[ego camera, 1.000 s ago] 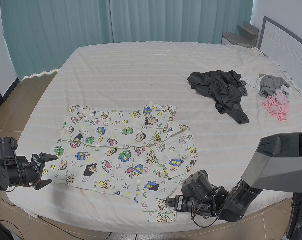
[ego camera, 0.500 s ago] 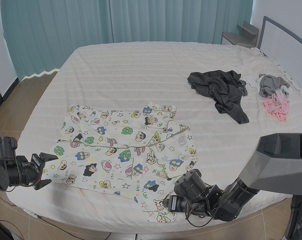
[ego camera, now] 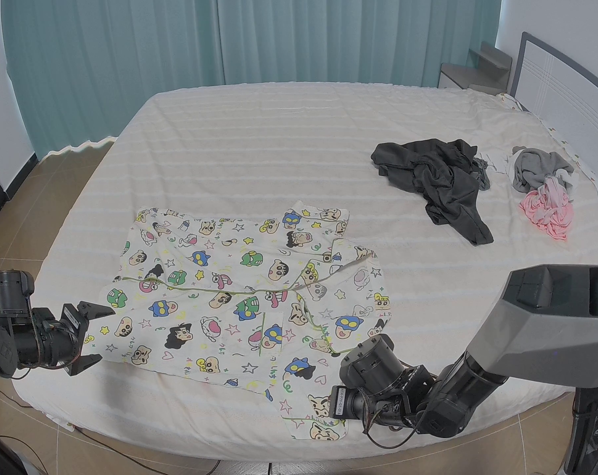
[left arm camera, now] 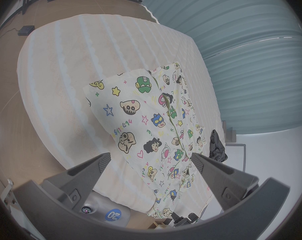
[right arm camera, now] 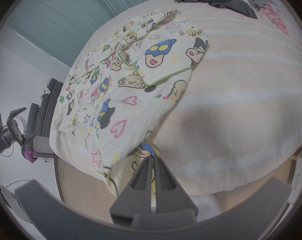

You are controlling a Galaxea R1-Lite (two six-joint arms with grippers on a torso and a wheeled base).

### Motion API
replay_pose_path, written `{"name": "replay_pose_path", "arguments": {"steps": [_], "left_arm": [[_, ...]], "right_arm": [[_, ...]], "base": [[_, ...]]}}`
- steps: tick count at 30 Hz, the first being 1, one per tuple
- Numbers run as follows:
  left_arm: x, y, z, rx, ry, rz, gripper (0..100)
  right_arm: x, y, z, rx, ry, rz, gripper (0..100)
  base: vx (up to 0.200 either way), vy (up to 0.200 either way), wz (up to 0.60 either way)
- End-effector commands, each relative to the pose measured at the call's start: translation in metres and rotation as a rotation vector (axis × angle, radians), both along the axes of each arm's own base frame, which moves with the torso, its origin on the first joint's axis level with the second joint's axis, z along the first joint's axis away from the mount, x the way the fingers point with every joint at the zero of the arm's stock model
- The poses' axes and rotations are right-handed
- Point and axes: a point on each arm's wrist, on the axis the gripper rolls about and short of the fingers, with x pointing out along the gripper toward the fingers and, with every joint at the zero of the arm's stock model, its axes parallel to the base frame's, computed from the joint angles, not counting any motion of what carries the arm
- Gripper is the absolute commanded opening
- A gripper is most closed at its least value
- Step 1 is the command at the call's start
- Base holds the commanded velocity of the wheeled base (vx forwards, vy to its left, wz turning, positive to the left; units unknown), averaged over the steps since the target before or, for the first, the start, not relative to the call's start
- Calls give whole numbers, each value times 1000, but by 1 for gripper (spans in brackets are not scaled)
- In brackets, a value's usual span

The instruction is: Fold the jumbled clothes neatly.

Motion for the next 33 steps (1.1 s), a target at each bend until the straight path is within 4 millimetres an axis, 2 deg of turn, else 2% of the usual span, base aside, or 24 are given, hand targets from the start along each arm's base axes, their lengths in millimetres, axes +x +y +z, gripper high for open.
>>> {"name": "replay_pose_path", "arguments": {"steps": [1, 7, 17, 25, 28, 33], "left_arm": [[0, 0, 0, 0, 0, 2, 100], [0, 0, 0, 0, -2, 0, 100], [-1, 0, 0, 0, -2, 0, 100], [-1, 0, 0, 0, -2, 0, 100], [0, 0, 0, 1, 1, -1, 100], [0, 0, -2, 0, 6, -4, 100]], "right_arm": [[-2, -2, 0, -9, 8, -3, 0], [-10, -13, 7, -19, 11, -13, 0], [-28, -40, -3, -72, 81, -64, 0], [-39, -48, -1, -63, 76, -87, 0], [-50, -47, 1, -61, 83, -49, 0], [-56, -42, 0, -67, 87, -19, 0]], "base": [[0, 0, 0], [0, 0, 0], [0, 0, 0], [0, 0, 0], [0, 0, 0], [0, 0, 0]]}}
